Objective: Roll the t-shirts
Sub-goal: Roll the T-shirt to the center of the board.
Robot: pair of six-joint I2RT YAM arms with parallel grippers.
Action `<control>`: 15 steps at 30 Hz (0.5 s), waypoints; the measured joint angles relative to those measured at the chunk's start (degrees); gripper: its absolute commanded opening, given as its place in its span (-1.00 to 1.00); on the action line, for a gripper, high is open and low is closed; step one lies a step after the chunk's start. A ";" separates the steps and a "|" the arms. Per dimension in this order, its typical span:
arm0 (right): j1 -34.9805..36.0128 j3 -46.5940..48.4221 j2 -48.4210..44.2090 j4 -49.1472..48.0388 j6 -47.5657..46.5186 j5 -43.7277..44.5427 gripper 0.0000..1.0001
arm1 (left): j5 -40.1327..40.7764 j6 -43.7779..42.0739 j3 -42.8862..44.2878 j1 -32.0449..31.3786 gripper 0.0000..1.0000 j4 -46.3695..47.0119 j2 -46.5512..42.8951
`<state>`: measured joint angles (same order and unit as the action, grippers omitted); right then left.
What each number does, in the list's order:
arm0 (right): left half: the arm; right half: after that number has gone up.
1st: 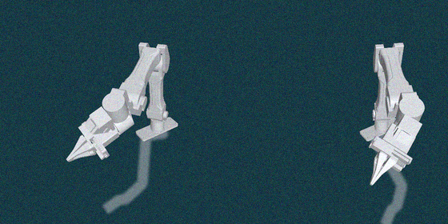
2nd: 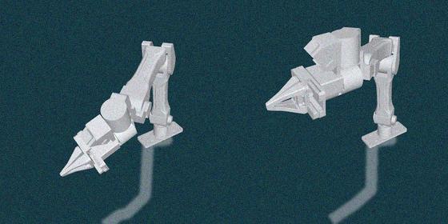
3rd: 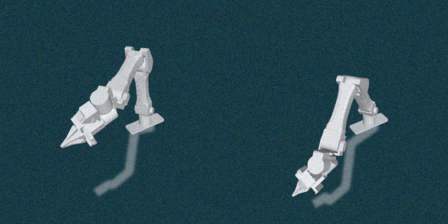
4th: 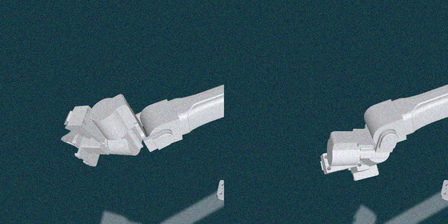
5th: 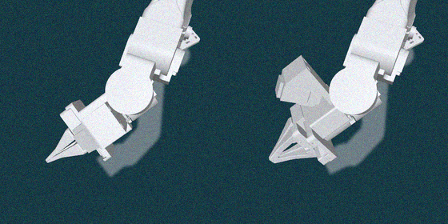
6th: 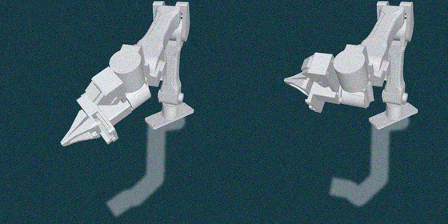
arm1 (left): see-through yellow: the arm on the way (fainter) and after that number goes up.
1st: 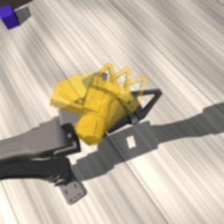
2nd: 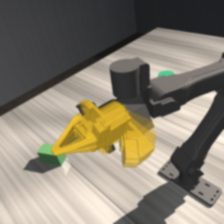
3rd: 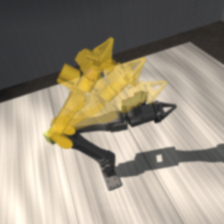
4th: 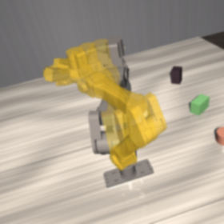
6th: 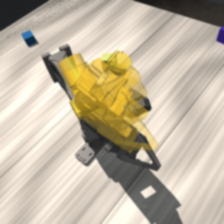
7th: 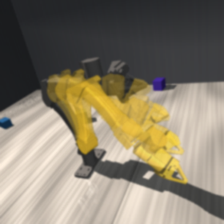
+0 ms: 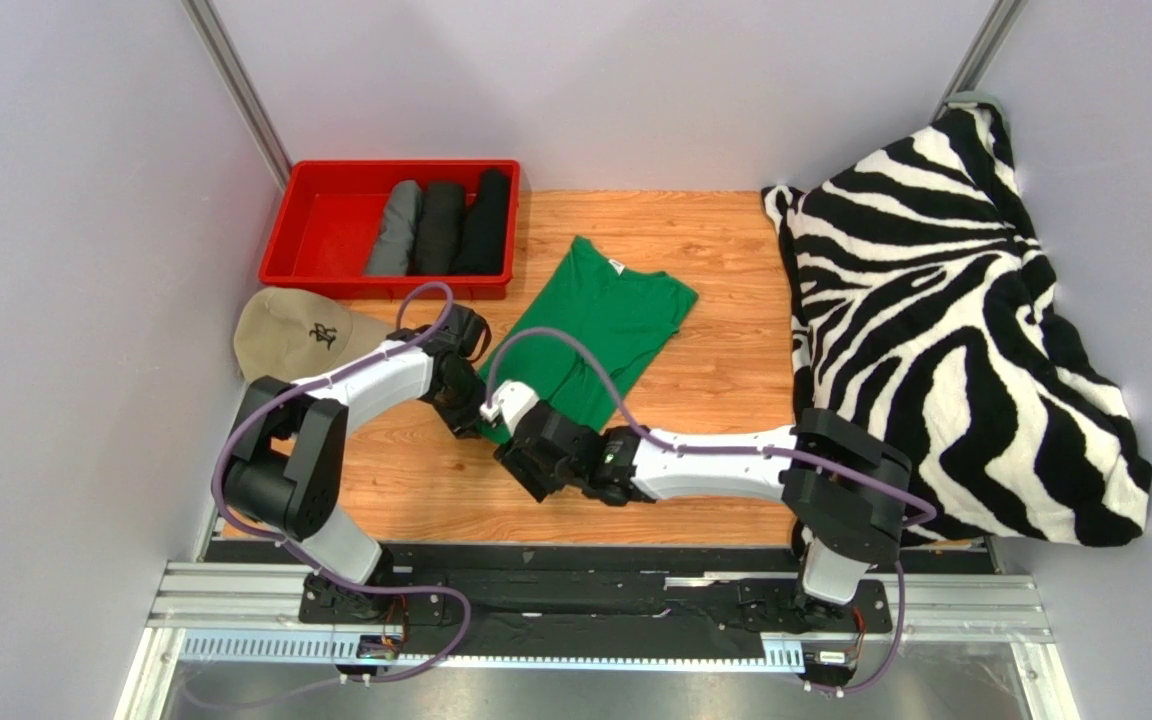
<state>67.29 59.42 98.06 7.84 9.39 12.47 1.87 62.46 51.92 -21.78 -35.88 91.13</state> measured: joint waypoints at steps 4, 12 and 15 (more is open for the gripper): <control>4.02 2.84 4.26 2.43 -5.73 8.20 0.19 | -0.13 -0.83 0.35 0.02 -0.08 -0.33 0.35; 5.88 7.08 11.41 5.25 -11.85 17.20 0.18 | -0.46 -2.14 1.05 0.07 -0.06 -0.79 0.96; 5.92 8.20 12.52 5.75 -12.66 19.19 0.10 | -0.52 -2.58 1.07 0.07 -0.01 -0.81 1.03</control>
<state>73.21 67.61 110.59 13.58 -3.27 31.66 1.34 59.88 52.99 -21.71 -36.69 92.16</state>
